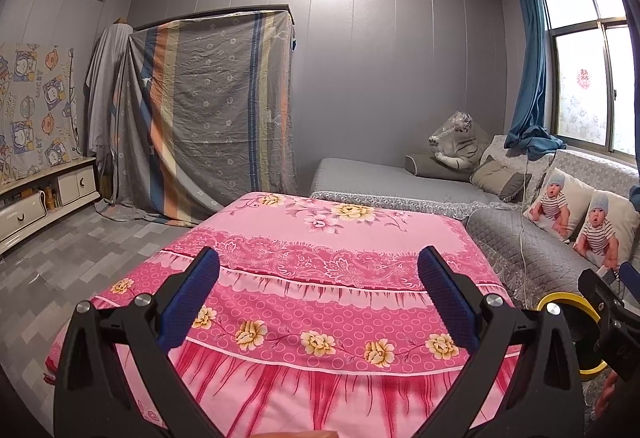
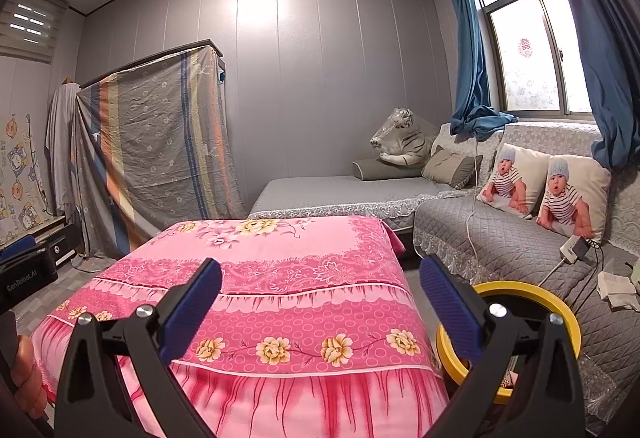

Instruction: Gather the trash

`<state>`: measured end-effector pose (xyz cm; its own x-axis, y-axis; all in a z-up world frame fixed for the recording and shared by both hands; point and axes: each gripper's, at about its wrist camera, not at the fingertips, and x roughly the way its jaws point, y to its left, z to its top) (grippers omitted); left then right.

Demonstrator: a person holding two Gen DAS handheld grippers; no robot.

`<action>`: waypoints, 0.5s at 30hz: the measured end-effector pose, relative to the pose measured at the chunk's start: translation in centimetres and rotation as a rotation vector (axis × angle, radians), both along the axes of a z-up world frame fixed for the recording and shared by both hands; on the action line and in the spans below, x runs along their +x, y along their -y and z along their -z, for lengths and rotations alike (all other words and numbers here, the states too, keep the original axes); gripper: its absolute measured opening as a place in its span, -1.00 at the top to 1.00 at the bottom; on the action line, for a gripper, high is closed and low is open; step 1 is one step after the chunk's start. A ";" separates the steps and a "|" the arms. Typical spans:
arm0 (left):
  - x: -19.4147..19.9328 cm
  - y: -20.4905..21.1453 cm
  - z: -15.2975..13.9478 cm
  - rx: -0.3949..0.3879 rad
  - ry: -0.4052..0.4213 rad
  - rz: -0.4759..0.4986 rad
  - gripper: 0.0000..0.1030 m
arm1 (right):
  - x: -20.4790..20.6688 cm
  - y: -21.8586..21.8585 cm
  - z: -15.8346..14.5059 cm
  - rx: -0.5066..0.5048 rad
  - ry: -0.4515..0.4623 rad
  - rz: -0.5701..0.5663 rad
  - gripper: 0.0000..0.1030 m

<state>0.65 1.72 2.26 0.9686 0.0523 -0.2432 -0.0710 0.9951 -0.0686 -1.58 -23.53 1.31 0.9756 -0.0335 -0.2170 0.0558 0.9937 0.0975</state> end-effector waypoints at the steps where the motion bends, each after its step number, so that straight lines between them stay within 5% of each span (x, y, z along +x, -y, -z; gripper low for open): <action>1: 0.0 0.0 0.0 0.000 0.000 0.001 -0.84 | 0.0 0.0 -0.1 0.001 0.000 -0.001 -0.86; 15: 0.2 0.0 0.0 -0.002 -0.010 0.000 -0.84 | 0.3 0.3 0.1 0.005 -0.010 0.001 -0.86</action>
